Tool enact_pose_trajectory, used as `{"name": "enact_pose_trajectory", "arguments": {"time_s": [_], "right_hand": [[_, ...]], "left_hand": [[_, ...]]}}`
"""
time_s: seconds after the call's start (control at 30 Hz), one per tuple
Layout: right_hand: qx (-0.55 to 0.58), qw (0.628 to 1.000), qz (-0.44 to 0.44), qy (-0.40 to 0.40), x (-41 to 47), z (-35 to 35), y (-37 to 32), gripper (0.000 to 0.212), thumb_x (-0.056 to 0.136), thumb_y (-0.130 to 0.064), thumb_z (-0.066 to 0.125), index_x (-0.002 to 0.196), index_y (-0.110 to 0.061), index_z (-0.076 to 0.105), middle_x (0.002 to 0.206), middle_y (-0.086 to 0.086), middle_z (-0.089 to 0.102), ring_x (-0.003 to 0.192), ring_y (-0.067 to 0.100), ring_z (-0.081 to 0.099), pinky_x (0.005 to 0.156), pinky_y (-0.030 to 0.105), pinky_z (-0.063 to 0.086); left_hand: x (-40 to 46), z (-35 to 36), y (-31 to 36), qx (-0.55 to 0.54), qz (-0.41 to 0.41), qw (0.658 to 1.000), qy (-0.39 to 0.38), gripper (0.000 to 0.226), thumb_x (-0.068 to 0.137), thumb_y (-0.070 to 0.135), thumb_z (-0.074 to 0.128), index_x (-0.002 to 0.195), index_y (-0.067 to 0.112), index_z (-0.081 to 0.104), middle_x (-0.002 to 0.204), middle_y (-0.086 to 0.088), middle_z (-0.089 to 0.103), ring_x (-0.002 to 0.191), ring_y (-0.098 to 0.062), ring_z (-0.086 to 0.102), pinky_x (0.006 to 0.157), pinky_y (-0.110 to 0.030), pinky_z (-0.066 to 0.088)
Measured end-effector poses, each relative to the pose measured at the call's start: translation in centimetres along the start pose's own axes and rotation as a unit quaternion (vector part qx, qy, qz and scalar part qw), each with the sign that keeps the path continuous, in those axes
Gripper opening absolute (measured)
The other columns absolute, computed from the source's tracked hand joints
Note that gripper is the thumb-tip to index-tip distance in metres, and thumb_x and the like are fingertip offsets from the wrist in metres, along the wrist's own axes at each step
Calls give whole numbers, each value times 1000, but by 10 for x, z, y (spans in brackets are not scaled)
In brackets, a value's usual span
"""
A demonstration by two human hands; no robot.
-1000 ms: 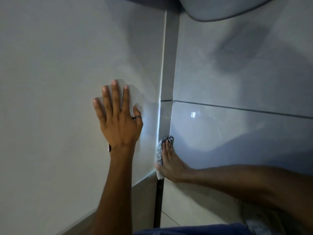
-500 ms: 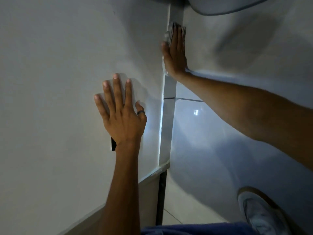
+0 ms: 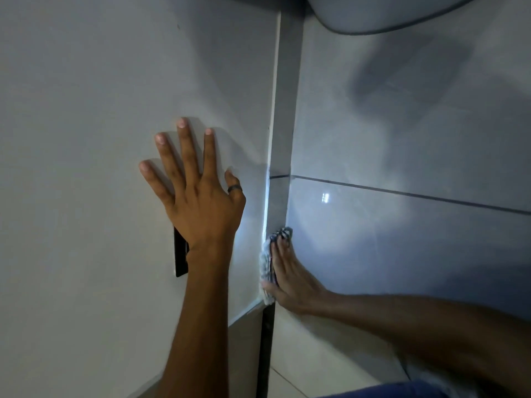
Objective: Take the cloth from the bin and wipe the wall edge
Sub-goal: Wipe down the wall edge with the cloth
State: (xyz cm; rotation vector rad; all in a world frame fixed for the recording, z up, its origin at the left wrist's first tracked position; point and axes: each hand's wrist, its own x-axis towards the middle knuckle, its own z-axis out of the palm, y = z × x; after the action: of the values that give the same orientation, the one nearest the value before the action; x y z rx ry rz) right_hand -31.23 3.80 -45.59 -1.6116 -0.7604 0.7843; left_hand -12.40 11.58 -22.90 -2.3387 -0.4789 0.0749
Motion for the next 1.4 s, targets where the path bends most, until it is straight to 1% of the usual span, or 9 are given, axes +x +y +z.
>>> {"name": "enact_pose_trajectory", "arguments": {"time_s": [0.13, 0.23, 0.47, 0.6, 0.8, 0.93, 1.17, 1.3, 1.4], "right_hand": [[43, 995, -11, 87, 66, -55, 3, 92, 103, -54, 38, 159, -17, -26, 170, 9, -31, 160, 20, -24, 132, 41, -8], [61, 973, 30, 222, 153, -130, -2, 88, 100, -53, 37, 162, -3, -1, 173, 23, -1, 162, 34, -3, 134, 44, 1], [122, 942, 59, 308, 289, -301, 1, 84, 103, -53, 34, 163, -4, 1, 175, 17, -1, 163, 31, -2, 134, 46, 4], [119, 927, 64, 350, 294, -293, -5, 82, 102, -47, 39, 162, -1, 11, 174, 20, 9, 163, 34, 5, 134, 46, 8], [108, 921, 33, 374, 217, -172, 0, 81, 104, -52, 40, 163, -3, 13, 175, 13, 11, 164, 30, 8, 133, 51, 15], [144, 928, 41, 340, 155, -97, -8, 75, 106, -52, 35, 165, -16, 8, 174, -3, 4, 164, 25, 8, 133, 48, 15], [248, 925, 157, 240, 88, -67, -44, 90, 87, 9, 51, 163, -26, 20, 174, -3, 20, 162, 16, 18, 132, 44, 24], [234, 926, 276, 107, 69, -89, -79, 83, 97, -4, 54, 162, -42, 18, 171, -14, 27, 154, 12, 36, 124, 33, 39], [177, 916, 354, -63, 56, -141, -112, 72, 93, -16, 53, 157, -40, 33, 157, -2, 53, 127, 23, 64, 99, 30, 54]], "left_hand": [[0, 5, 1, 15, 1, 1000, 15, 78, 109, 52, 44, 176, 30, 12, 182, -4, -4, 167, -36, -3, 127, -56, -16], [1, 9, 1, 16, 3, 1000, 25, 75, 111, 51, 41, 176, 29, 12, 182, -4, -4, 166, -35, -4, 127, -53, -26], [4, 11, 11, 21, -7, 1000, 12, 73, 112, 55, 32, 176, 31, 6, 182, -6, -8, 165, -41, -6, 125, -56, -27], [9, 15, 16, 1, -16, 1000, 12, 76, 111, 55, 35, 176, 31, 5, 182, -6, -10, 165, -42, -7, 125, -57, -24], [20, 22, 30, -2, -7, 1000, 26, 74, 112, 55, 28, 176, 29, 1, 182, -8, -4, 164, -47, 0, 123, -64, -14], [28, 26, 36, -7, -4, 999, 37, 73, 113, 55, 27, 177, 28, 4, 182, -8, 3, 164, -48, 9, 120, -66, -5], [33, 22, 40, -20, -24, 999, 21, 77, 111, 57, 33, 176, 28, 7, 182, -5, 4, 165, -42, 11, 121, -66, -1], [34, 11, 42, -64, -19, 998, -20, 76, 109, 55, 37, 176, 27, 13, 182, -3, 6, 166, -38, 9, 124, -62, -5], [30, -11, 27, -175, -6, 981, -83, 72, 111, 49, 39, 176, 24, 19, 182, -5, 8, 167, -36, 6, 128, -54, -15]]}}
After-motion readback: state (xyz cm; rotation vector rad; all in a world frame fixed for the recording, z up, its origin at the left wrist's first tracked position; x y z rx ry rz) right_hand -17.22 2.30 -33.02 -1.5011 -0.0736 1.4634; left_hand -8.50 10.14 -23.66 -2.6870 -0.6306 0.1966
